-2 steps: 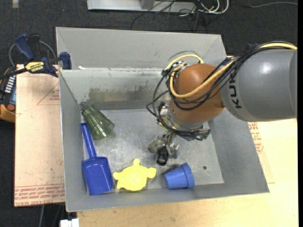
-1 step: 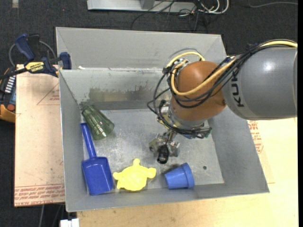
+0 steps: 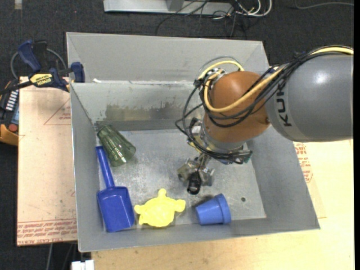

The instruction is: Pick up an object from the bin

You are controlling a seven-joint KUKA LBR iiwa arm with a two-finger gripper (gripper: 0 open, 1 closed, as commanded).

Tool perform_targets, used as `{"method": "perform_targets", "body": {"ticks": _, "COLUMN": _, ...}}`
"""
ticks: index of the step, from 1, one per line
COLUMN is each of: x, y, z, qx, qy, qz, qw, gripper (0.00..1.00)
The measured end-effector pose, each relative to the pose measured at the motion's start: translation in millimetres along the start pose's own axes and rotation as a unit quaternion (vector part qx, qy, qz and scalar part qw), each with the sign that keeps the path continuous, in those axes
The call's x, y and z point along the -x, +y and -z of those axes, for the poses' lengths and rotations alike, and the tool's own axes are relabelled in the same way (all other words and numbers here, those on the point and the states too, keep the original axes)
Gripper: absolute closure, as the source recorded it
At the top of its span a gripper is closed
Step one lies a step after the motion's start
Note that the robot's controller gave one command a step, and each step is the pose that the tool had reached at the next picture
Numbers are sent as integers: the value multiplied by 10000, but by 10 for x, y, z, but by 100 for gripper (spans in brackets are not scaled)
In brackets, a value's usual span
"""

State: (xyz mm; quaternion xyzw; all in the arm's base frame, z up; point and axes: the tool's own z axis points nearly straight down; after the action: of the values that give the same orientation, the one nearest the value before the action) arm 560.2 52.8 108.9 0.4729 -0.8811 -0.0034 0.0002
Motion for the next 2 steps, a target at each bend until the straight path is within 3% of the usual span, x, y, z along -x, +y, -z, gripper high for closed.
{"method": "perform_targets", "body": {"ticks": 2, "x": -3, "y": 13, "z": 135, "qx": 23, "qy": 12, "qz": -4, "qw": 10000, "gripper": 100}}
